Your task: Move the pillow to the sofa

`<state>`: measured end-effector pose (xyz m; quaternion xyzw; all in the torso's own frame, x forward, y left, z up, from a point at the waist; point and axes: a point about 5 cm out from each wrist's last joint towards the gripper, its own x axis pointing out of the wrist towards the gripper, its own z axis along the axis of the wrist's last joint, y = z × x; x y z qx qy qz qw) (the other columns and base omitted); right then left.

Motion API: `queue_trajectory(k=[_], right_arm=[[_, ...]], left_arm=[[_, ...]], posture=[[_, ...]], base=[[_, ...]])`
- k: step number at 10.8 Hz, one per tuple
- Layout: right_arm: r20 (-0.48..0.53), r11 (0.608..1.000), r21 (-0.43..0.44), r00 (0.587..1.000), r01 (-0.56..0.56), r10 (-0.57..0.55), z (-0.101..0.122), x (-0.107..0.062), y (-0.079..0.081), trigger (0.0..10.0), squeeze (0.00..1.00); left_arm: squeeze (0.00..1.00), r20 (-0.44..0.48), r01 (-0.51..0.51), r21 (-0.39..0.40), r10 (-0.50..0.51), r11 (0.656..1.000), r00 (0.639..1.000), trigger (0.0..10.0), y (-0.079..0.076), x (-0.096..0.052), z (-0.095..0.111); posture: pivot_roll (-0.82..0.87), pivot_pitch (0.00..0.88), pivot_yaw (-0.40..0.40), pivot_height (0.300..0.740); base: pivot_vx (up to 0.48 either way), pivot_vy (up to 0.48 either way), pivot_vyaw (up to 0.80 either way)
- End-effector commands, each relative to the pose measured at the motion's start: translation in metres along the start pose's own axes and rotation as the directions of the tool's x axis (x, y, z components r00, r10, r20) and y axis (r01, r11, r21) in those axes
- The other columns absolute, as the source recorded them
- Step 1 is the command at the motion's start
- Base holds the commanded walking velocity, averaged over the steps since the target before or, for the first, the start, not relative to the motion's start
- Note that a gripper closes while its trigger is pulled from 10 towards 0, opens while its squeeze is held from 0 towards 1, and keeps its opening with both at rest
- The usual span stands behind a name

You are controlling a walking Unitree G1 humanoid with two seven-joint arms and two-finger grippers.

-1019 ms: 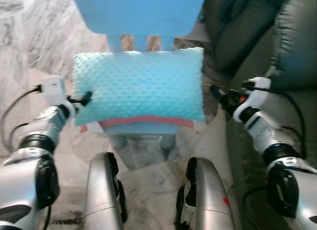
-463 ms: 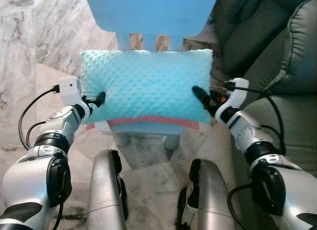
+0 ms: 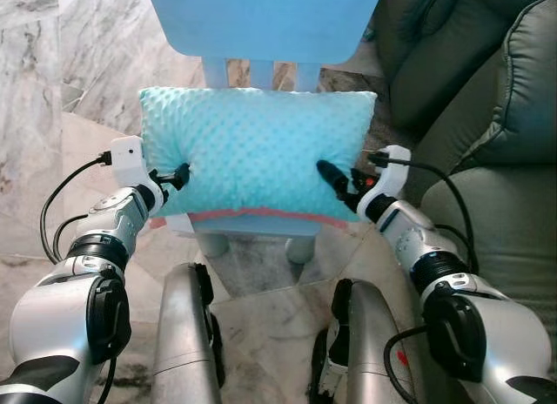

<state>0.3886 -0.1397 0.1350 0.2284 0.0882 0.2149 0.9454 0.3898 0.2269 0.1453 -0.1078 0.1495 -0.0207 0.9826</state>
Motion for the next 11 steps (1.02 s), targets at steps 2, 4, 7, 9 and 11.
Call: queue_trajectory(k=[2,4,7,9,11], right_arm=[[-0.077,0.999,0.043,0.997,-0.014,0.017,-0.025,-0.004,0.0,0.0,0.0],[-0.077,0.998,0.055,0.997,-0.016,0.02,-0.026,-0.006,-0.002,0.0,0.0],[-0.092,0.998,0.059,0.996,-0.01,0.016,-0.033,-0.01,-0.006,0.0,0.0],[-0.096,0.998,0.06,0.995,-0.013,0.018,-0.034,-0.011,-0.006,0.0,0.0],[-0.101,0.998,0.057,0.994,-0.024,0.029,-0.036,-0.01,-0.004,0.0,0.0]], left_arm=[[0.0,-0.058,-0.027,-0.02,0.026,0.999,0.998,10.0,0.012,-0.004,-0.012],[0.0,-0.06,0.017,-0.1,-0.023,0.995,0.998,0.0,0.01,-0.004,-0.014],[0.0,-0.054,0.029,-0.133,-0.036,0.991,0.998,0.0,0.006,-0.003,-0.016],[0.0,-0.042,0.039,-0.143,-0.046,0.989,0.998,0.0,0.006,-0.003,-0.016],[0.0,-0.042,0.046,-0.132,-0.052,0.99,0.998,0.0,0.006,-0.004,-0.017]], posture=[[-0.06,0.421,-0.015,0.56],[-0.06,0.423,-0.02,0.56],[-0.07,0.425,-0.021,0.56],[-0.07,0.421,-0.022,0.56],[-0.07,0.419,-0.022,0.56]], base=[[0.0,0.0,0.0],[0.0,0.0,0.0],[0.0,0.0,0.0],[0.0,0.0,0.0],[0.0,0.0,0.0]])
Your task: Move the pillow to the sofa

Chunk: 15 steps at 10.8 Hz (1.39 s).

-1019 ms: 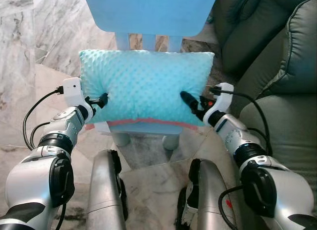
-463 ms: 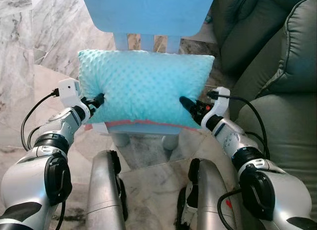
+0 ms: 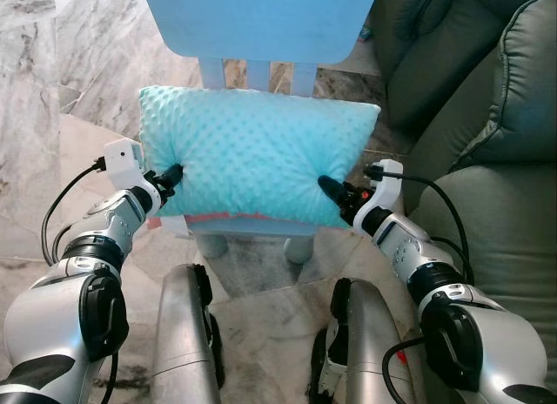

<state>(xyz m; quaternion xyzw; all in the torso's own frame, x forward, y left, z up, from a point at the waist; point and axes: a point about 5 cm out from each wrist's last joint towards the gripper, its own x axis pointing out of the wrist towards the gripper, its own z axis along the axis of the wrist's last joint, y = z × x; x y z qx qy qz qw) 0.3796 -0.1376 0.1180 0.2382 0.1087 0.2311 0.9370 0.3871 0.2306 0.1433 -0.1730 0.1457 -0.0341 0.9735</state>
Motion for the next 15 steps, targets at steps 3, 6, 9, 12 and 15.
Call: queue_trajectory(k=[3,6,9,12,15], right_arm=[[-0.061,1.0,0.017,0.998,0.004,-0.003,-0.018,-0.004,-0.002,0.0,0.0],[-0.063,1.0,0.011,0.998,0.003,-0.002,-0.019,-0.003,-0.001,0.0,0.0],[-0.047,1.0,-0.001,0.999,-0.016,0.016,-0.014,0.001,0.004,0.0,0.0],[-0.026,0.997,-0.057,0.998,-0.05,0.048,-0.005,0.005,0.011,0.0,0.0],[0.011,0.993,-0.111,1.0,-0.026,0.028,0.007,0.007,0.011,0.0,0.0]], left_arm=[[0.0,-0.044,0.001,0.0,-0.001,1.0,0.999,0.0,0.004,-0.002,-0.015],[0.0,-0.033,0.001,0.026,0.0,1.0,0.999,0.0,0.004,-0.002,-0.014],[0.0,-0.017,0.016,0.048,-0.015,0.999,1.0,0.0,0.0,0.0,-0.011],[0.0,0.027,0.029,0.058,-0.03,0.998,0.999,0.0,-0.005,0.001,-0.001],[0.0,0.07,0.009,0.08,-0.015,0.997,0.997,0.0,-0.006,0.002,0.007]], posture=[[-0.07,0.416,-0.024,0.56],[-0.07,0.416,-0.026,0.56],[-0.07,0.419,-0.027,0.56],[-0.07,0.415,-0.025,0.56],[-0.06,0.407,-0.024,0.56]], base=[[0.0,0.0,0.0],[0.0,0.0,0.0],[0.0,0.0,0.0],[0.0,0.0,0.0],[0.0,0.0,0.0]])
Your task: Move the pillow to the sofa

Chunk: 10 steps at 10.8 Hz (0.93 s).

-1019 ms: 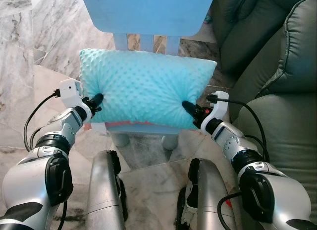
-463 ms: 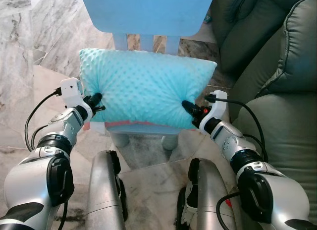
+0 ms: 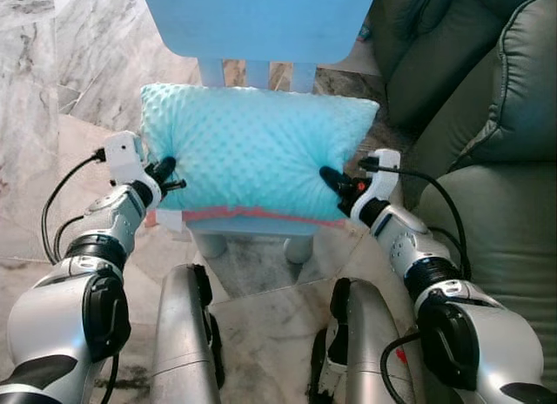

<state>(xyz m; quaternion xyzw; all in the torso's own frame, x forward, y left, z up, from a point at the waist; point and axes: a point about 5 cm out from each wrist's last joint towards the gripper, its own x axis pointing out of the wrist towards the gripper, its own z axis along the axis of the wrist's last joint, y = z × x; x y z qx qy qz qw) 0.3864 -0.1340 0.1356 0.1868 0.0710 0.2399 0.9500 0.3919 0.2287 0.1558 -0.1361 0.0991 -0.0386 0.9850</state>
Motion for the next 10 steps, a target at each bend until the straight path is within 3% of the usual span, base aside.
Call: queue_trajectory(k=[1,2,3,4,5,6,10], right_arm=[[0.011,0.999,-0.041,1.0,-0.006,0.006,0.004,-0.001,-0.001,0.0,0.0],[0.019,0.998,-0.067,1.0,0.011,-0.01,0.009,-0.002,-0.003,0.0,0.0],[0.078,0.996,-0.067,0.996,0.055,-0.049,0.019,-0.005,-0.008,1.1,0.0],[0.126,0.99,-0.101,0.989,0.096,-0.083,0.026,-0.008,-0.012,0.0,0.0],[0.177,0.99,-0.089,0.98,0.11,-0.093,0.031,-0.011,-0.014,0.0,0.0],[0.213,0.992,-0.06,0.973,0.108,-0.093,0.034,-0.013,-0.014,0.0,0.0],[0.34,0.987,-0.129,0.939,0.096,-0.047,0.056,-0.021,0.008,0.0,0.0]], left_arm=[[0.0,0.017,-0.005,0.036,0.005,0.999,1.0,0.0,-0.001,0.0,0.002],[0.0,0.031,-0.011,0.066,0.009,0.998,0.999,0.0,-0.001,0.0,0.004],[0.0,0.053,0.019,0.114,-0.025,0.993,0.998,0.0,-0.003,-0.001,0.004],[0.0,0.055,0.039,0.095,-0.044,0.995,0.998,0.0,-0.003,-0.002,0.0],[0.0,0.054,0.052,0.132,-0.059,0.99,0.997,0.0,-0.004,-0.003,-0.004],[0.0,0.061,0.059,0.116,-0.066,0.991,0.996,0.0,-0.004,-0.004,-0.006],[0.0,0.135,0.068,0.097,-0.081,0.993,0.988,0.0,-0.005,-0.012,-0.013]], posture=[[-0.06,0.396,-0.02,0.56],[-0.07,0.385,-0.02,0.56],[-0.08,0.367,-0.018,0.56],[-0.08,0.357,-0.014,0.56],[-0.07,0.336,-0.007,0.56],[-0.08,0.32,-0.001,0.56],[-0.08,0.199,0.015,0.56]], base=[[0.0,0.0,0.0],[0.0,0.0,0.0],[0.0,0.0,0.0],[0.0,0.0,0.0],[0.0,0.0,0.0],[0.0,0.0,0.0],[0.0,0.0,0.0]])
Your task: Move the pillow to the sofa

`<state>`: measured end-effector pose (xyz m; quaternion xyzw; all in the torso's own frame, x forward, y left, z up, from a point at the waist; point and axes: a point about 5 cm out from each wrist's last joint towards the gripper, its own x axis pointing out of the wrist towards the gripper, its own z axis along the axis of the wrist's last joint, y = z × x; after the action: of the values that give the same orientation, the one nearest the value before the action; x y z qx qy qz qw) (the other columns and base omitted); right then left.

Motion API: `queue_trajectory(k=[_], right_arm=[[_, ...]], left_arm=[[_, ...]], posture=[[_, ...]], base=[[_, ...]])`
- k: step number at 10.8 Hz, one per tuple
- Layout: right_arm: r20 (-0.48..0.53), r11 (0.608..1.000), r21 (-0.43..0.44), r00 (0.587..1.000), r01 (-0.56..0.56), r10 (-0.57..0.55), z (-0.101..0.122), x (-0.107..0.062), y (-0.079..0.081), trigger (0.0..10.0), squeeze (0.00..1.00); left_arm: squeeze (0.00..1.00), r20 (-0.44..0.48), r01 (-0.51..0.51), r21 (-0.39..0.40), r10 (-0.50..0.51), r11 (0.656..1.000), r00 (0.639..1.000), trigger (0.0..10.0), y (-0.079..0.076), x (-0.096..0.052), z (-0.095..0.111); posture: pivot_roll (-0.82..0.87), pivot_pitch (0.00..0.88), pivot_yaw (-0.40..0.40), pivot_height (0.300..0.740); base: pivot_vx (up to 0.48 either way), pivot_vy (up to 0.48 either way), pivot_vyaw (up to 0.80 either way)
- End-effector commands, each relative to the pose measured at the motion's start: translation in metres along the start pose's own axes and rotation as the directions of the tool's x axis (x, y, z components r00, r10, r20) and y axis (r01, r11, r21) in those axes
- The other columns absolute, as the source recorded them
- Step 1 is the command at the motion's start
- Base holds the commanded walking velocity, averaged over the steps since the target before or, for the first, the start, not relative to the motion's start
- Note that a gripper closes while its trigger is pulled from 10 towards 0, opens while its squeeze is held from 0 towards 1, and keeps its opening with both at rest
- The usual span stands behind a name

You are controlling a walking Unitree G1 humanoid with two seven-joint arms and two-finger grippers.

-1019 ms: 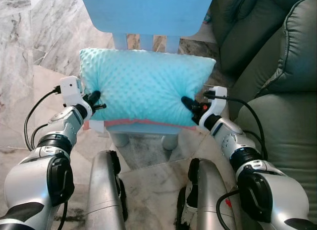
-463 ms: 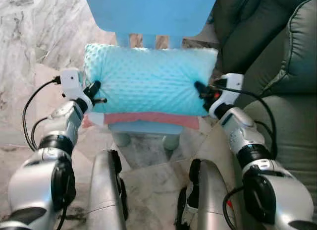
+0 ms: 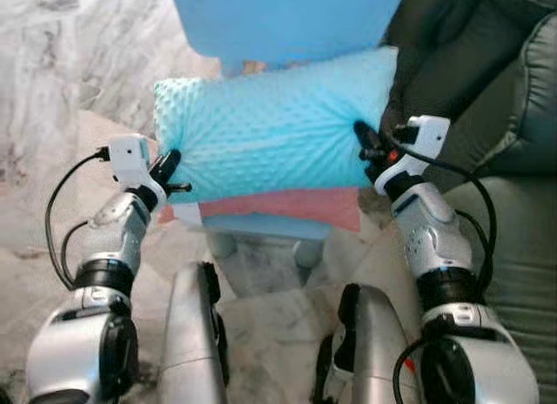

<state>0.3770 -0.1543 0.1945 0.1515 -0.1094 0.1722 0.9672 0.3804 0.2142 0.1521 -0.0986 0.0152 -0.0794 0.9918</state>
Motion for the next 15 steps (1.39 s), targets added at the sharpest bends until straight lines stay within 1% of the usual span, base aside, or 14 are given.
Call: queue_trajectory(k=[1,2,4,5,7,9,10,15], right_arm=[[0.033,1.0,-0.012,0.999,0.014,-0.013,0.007,-0.004,0.001,0.0,0.0],[0.05,1.0,-0.003,0.998,0.031,-0.03,0.01,-0.006,0.001,0.0,0.0],[0.089,0.995,-0.039,0.993,0.087,-0.083,0.017,-0.016,0.002,0.0,0.0],[0.1,0.99,-0.08,0.99,0.112,-0.104,0.018,-0.022,0.005,0.0,0.0],[0.121,0.986,-0.104,0.986,0.131,-0.118,0.02,-0.029,0.01,0.0,0.0],[0.127,0.983,-0.099,0.982,0.156,-0.143,0.023,-0.033,0.011,0.0,0.0],[0.126,0.982,-0.101,0.981,0.163,-0.15,0.025,-0.031,0.01,0.0,0.0],[0.131,0.98,-0.098,0.979,0.172,-0.158,0.029,-0.031,0.01,0.0,0.0]], left_arm=[[0.0,0.009,-0.018,-0.006,0.018,1.0,1.0,0.0,0.005,-0.005,-0.002],[0.0,0.028,-0.019,-0.019,0.02,1.0,0.999,0.0,0.003,-0.004,0.001],[0.0,0.048,0.0,-0.011,0.001,1.0,0.999,0.0,-0.003,-0.004,0.005],[0.0,0.065,0.018,0.002,-0.019,1.0,0.998,0.0,-0.008,-0.003,0.007],[0.0,0.088,0.042,-0.004,-0.041,0.999,0.995,0.0,-0.017,-0.003,0.01],[0.0,0.098,0.053,-0.012,-0.051,0.999,0.994,0.0,-0.024,-0.003,0.009],[0.0,0.099,0.066,-0.024,-0.063,0.998,0.993,0.0,-0.03,-0.001,0.008],[0.0,0.098,0.076,-0.022,-0.073,0.997,0.992,0.0,-0.034,-0.001,0.009]], posture=[[-0.08,0.163,0.018,0.56],[-0.09,0.145,0.021,0.56],[-0.09,0.087,0.033,0.56],[-0.1,0.062,0.036,0.56],[-0.12,0.044,0.04,0.56],[-0.13,0.037,0.033,0.578],[-0.14,0.045,0.035,0.598],[-0.15,0.049,0.043,0.658]], base=[[0.0,0.0,0.0],[0.0,0.0,0.0],[0.0,0.0,0.0],[0.0,0.0,0.0],[0.0,0.0,0.0],[0.0,0.0,0.0],[0.0,0.0,0.0],[0.0,0.0,0.0]])
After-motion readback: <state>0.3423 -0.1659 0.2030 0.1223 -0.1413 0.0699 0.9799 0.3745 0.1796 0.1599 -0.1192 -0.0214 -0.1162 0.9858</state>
